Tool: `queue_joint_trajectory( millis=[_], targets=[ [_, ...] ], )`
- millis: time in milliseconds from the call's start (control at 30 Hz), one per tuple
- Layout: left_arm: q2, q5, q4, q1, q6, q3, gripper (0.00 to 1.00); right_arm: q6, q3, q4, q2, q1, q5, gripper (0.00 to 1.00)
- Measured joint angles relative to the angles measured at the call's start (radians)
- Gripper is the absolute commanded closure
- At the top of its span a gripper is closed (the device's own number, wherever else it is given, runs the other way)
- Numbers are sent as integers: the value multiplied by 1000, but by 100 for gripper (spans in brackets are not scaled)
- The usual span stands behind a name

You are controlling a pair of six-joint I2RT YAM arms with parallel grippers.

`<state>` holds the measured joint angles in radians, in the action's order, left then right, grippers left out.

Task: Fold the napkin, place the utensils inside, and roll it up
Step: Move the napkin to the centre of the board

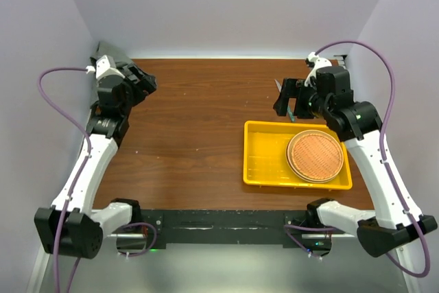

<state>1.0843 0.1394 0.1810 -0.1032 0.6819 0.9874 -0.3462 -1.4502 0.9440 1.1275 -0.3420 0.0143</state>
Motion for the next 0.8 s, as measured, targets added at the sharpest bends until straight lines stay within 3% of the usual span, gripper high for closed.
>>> queue_joint_trajectory(
  millis=[200,367,533,800],
  targets=[
    [154,56,-9,53,163,-10,2,10,-72,45,94,0,1,2],
    [284,56,-178,147,330,-89,28,10,-80,62,188,0,-10,2],
    [498,51,-411,230,486,-123,39,8,-97,65,245,0,-15,2],
    [843,52,-555,275,640,52,39,6,-168,47,296,0,0,2]
  ],
)
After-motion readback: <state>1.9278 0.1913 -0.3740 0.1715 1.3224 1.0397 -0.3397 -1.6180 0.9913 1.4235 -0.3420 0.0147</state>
